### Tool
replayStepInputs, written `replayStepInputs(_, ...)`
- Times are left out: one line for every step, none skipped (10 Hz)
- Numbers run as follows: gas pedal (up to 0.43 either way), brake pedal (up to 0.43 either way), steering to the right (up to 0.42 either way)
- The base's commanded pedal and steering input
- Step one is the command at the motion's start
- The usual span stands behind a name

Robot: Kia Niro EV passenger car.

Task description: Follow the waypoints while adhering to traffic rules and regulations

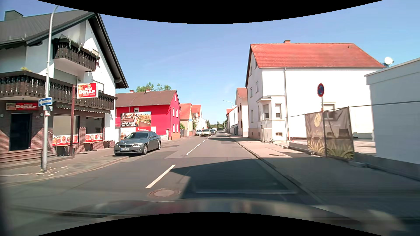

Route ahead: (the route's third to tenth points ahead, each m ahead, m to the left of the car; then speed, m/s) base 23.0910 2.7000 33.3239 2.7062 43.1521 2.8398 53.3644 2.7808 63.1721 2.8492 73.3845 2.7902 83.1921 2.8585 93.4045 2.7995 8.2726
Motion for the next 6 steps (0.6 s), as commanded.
replayStepInputs(0.0, 0.0, -0.008)
replayStepInputs(0.0, 0.0, -0.007)
replayStepInputs(0.0, 0.0, -0.006)
replayStepInputs(0.0, 0.0, -0.005)
replayStepInputs(0.0, 0.0, -0.004)
replayStepInputs(0.0, 0.0, -0.004)
